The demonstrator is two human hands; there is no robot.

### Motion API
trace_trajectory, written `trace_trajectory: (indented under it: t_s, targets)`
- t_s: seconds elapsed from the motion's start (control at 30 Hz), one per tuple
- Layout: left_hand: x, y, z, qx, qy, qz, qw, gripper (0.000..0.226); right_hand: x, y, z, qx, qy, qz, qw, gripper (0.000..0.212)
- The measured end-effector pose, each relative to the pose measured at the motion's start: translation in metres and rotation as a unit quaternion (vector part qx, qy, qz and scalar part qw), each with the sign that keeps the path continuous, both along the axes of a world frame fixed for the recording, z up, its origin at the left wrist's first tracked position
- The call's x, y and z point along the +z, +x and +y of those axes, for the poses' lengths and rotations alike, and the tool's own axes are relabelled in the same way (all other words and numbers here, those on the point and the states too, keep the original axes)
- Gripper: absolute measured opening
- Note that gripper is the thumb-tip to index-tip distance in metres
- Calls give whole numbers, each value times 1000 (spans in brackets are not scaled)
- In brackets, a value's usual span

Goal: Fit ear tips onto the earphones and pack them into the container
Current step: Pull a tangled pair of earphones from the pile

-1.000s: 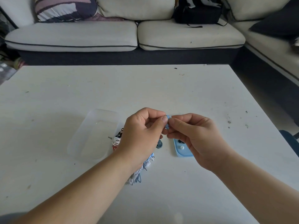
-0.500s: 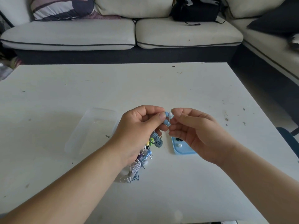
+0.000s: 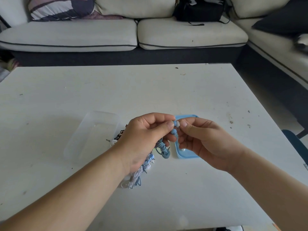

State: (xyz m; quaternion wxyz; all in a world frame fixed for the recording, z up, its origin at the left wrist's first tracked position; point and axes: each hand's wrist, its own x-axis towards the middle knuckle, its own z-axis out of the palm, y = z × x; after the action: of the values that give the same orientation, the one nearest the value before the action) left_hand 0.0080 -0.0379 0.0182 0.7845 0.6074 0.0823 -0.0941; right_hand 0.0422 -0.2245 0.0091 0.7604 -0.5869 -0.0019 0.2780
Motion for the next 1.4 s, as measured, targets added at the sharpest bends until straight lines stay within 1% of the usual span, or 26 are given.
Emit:
trace_trajectory:
  t_s: [0.17, 0.33, 0.43, 0.5, 0.57, 0.67, 0.7, 0.73, 0.8, 0.87, 0.93, 1.03, 1.2, 1.3, 1.33, 1.37, 1.4]
  targets:
    - [1, 0, 1, -4, -30, 13, 999, 17, -1, 0, -2, -1, 8, 5, 1000, 33]
    - [2, 0, 3, -13, -32, 13, 999, 20, -2, 1, -3, 1, 2, 3, 1000, 45]
    - [1, 0, 4, -26, -24, 16, 999, 25, -3, 2, -4, -4, -6, 3, 1000, 47]
    - [1, 0, 4, -35, -19, 22, 999, 26, -3, 4, -5, -22, -22, 3, 1000, 41]
    - [0, 0, 4, -38, -19, 34, 999, 26, -2, 5, -5, -45, -50, -4, 998, 26]
    - [-1, 0, 3, -37, -22, 49, 998, 27, -1, 7, -6, -72, -126, -44, 988, 13]
    - [-1, 0, 3, -34, -23, 51, 998, 27, -3, 9, -8, -77, -174, -69, 979, 11]
    - [-1, 0, 3, -31, -23, 53, 998, 28, -5, 10, -11, -74, -240, -99, 963, 9]
    - [-2, 0, 3, -25, -15, 57, 998, 29, -16, 12, -14, -35, -393, -161, 905, 10]
    - [-3, 0, 3, -21, -5, 61, 998, 29, -33, 10, -14, 30, -499, -203, 842, 13]
    - [-4, 0, 2, -18, -1, 65, 998, 29, -49, 7, -11, 75, -552, -222, 800, 13]
    - [-4, -1, 2, -14, -2, 71, 997, 30, -65, 6, -6, 90, -580, -231, 776, 14]
    - [-6, 0, 3, -5, -1, 73, 997, 31, -65, 9, -2, 92, -601, -234, 759, 12]
    - [-7, 2, 3, 1, 4, 72, 997, 29, -62, 9, -2, 85, -598, -233, 762, 13]
    - [-7, 2, 3, 4, 3, 72, 997, 28, -60, 9, -2, 72, -588, -234, 771, 13]
    - [-7, 3, 3, 8, 2, 71, 997, 26, -54, 8, -1, 49, -568, -229, 789, 12]
    - [-7, 3, 3, 13, 0, 70, 997, 25, -46, 8, 1, 19, -535, -211, 818, 12]
